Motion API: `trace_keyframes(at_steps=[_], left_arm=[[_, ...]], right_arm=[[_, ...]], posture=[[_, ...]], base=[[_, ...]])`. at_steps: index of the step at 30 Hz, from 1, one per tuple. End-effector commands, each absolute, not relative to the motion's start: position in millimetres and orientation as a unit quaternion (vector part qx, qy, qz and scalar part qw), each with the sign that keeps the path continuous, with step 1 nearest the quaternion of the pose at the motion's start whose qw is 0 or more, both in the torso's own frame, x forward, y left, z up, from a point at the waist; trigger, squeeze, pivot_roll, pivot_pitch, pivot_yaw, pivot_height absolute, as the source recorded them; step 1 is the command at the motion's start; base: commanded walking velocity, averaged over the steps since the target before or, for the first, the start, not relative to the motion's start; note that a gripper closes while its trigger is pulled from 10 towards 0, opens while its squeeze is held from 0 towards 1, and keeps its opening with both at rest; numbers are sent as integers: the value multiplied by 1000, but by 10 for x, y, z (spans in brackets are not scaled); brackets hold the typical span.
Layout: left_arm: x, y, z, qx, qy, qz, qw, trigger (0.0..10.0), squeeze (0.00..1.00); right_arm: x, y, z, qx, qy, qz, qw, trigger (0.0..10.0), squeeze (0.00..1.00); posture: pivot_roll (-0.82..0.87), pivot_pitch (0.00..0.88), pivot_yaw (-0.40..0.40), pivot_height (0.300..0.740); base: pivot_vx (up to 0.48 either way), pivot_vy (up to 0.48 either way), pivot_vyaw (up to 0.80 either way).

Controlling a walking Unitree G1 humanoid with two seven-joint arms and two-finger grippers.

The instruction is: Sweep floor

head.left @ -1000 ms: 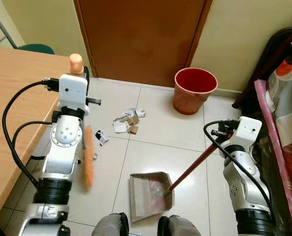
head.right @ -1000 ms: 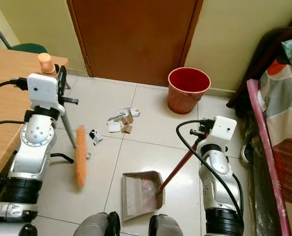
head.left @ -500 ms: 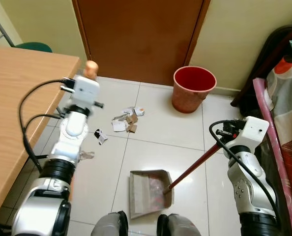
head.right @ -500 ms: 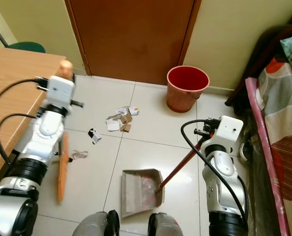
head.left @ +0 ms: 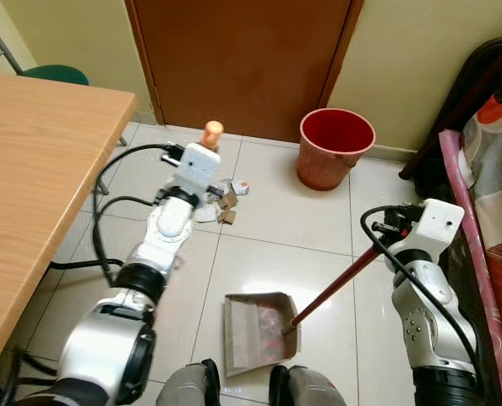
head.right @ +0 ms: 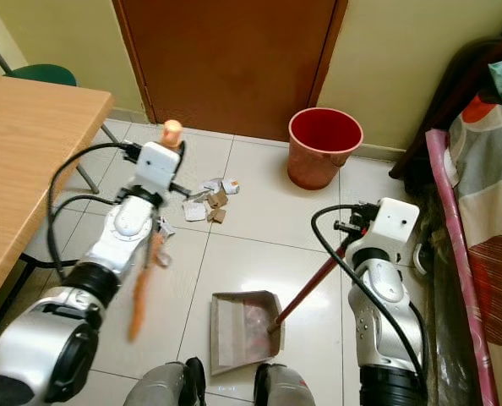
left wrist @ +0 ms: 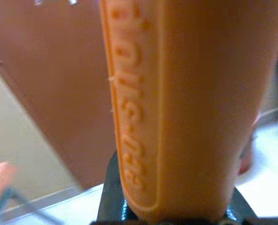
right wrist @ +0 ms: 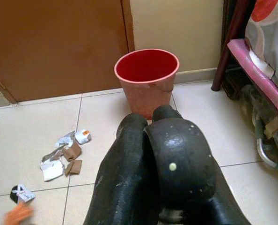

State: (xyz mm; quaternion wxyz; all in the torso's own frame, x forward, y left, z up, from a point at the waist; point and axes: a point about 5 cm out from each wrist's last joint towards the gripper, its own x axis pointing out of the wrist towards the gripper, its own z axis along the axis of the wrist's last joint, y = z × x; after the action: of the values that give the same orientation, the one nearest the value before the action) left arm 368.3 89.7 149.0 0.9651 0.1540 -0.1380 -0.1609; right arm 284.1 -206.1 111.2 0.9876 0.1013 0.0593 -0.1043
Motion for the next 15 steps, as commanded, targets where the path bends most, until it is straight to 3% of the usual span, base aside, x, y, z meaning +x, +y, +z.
trace_keyframes(at_steps=[1,10,15], left_arm=[[3705,731,1656,94,-155,-183,966,10000,0],[3511,484,1696,58,-198,-234,950,10000,0],[3456,670,1760,65,-216,-204,953,10000,0]], right_arm=[[2844,-2080,1185,99,44,-107,988,10000,0],[2951,-2152,1300,78,24,-132,988,10000,0],[3019,-2091,1436,47,-9,-102,994,10000,0]], posture=[[-117,180,-35,740],[-100,181,-26,740],[-93,179,-21,740]], base=[[0,0,0],[0,0,0],[0,0,0]])
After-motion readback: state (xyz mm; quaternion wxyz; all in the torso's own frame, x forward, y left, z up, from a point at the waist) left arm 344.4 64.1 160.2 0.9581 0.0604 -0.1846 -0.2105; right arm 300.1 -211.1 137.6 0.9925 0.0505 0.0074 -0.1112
